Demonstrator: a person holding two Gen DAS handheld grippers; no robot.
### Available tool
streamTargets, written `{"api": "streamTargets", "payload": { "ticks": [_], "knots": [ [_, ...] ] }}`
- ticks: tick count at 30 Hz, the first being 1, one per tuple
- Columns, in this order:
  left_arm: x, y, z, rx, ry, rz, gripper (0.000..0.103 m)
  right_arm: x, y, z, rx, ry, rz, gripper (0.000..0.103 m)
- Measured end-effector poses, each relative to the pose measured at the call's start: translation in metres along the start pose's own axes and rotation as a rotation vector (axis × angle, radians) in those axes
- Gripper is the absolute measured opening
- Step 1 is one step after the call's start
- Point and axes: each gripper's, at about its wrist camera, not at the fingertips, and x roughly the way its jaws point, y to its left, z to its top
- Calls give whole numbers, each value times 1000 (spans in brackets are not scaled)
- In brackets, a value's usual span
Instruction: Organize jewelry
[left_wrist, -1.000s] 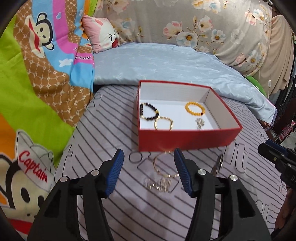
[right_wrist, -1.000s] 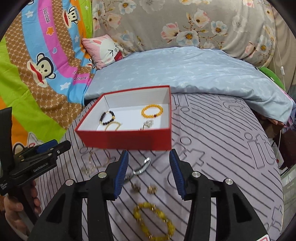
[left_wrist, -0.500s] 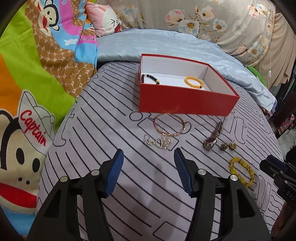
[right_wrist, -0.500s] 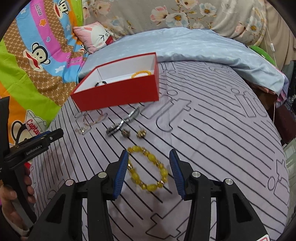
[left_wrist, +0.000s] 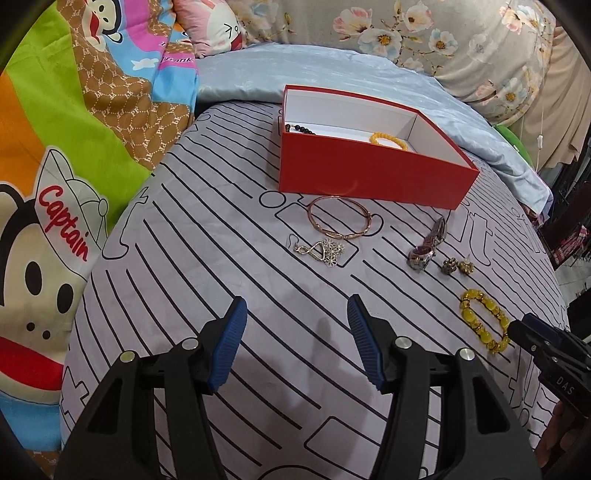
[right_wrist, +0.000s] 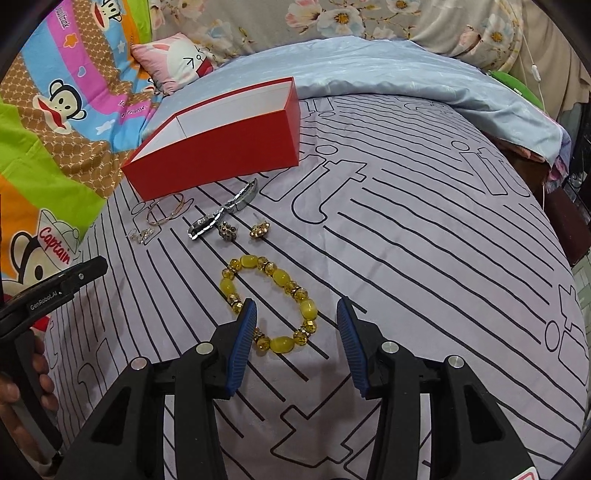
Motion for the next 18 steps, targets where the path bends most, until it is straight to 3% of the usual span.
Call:
{"api": "streamTargets", "payload": {
  "ticks": [7, 14, 18],
  "knots": [
    [4, -3, -1, 4, 11, -8, 55, 12, 0, 1, 0, 15, -2, 42],
    [12, 0, -1, -24, 35, -32, 55, 20, 3, 1, -19, 24, -9, 25],
    [15, 2, 2, -34, 38, -36, 55, 21, 4, 2, -26, 30, -8, 10]
  ]
}}
